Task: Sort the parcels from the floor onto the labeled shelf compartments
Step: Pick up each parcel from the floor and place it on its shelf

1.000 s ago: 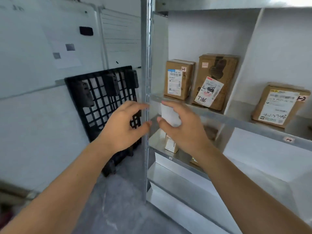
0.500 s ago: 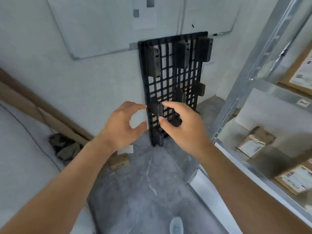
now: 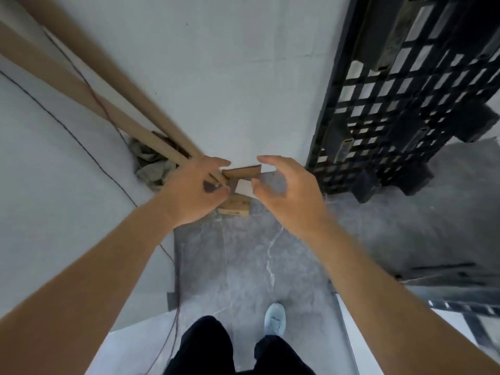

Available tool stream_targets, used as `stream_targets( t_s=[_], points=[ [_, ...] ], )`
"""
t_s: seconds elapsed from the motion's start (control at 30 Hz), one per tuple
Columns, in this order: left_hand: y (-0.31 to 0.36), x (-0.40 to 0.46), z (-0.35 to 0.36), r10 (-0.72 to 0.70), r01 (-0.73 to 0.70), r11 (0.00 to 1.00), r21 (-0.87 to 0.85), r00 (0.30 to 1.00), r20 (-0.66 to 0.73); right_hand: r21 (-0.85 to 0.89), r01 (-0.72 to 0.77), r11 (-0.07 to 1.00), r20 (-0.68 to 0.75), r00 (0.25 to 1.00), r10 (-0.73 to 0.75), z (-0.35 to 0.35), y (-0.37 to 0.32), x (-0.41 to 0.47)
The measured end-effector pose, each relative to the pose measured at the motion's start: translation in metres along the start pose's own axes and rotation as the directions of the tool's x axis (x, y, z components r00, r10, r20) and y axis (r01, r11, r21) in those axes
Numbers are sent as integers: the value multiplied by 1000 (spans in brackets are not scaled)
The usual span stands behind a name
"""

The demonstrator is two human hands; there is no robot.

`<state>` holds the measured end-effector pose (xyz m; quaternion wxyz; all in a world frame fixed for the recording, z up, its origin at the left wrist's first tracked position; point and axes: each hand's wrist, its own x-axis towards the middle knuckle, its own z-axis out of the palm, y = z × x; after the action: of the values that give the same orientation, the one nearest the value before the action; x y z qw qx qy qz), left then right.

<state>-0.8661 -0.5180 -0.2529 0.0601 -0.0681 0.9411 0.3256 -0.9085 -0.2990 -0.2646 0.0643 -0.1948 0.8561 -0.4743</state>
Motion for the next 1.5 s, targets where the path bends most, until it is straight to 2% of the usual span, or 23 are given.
stream_targets(
  t_s=[0.17, 0.37, 0.47, 0.57, 0.73, 1.0, 1.07, 1.27, 1.4, 1.5],
  points=[
    [-44, 64, 14, -44, 42, 999, 34, 998, 50, -12, -41, 999, 93, 995, 42, 26, 33, 72],
    [-131, 169, 46, -115, 128, 987, -98, 985, 128, -125, -128, 984, 147, 978, 146, 87, 100, 160],
    [-183, 217, 73, -175, 200, 972, -122, 967, 186, -194, -240, 951, 154, 950, 271, 132, 150, 192],
    [-234, 258, 107, -219, 250, 964, -89, 940, 263, -188, -361, 913, 187, 900, 394, 176, 199, 213],
    [-313, 307, 181, -292, 315, 949, -25, 904, 312, -201, -435, 878, 237, 848, 475, 245, 289, 240],
    [-431, 381, 341, -360, 392, 920, -31, 871, 333, -262, -412, 872, 296, 826, 480, 368, 470, 272],
    [-461, 393, 381, -382, 410, 912, -24, 867, 320, -316, -418, 852, 323, 797, 510, 397, 514, 272],
    [-538, 422, 481, -475, 520, 854, -32, 802, 361, -371, -446, 814, 354, 743, 568, 460, 624, 262],
    [-573, 435, 522, -525, 575, 817, -51, 777, 348, -315, -527, 790, 340, 714, 612, 491, 670, 259],
    [-589, 441, 537, -571, 635, 766, -100, 744, 347, -188, -638, 747, 327, 676, 660, 506, 690, 263]
  ],
)
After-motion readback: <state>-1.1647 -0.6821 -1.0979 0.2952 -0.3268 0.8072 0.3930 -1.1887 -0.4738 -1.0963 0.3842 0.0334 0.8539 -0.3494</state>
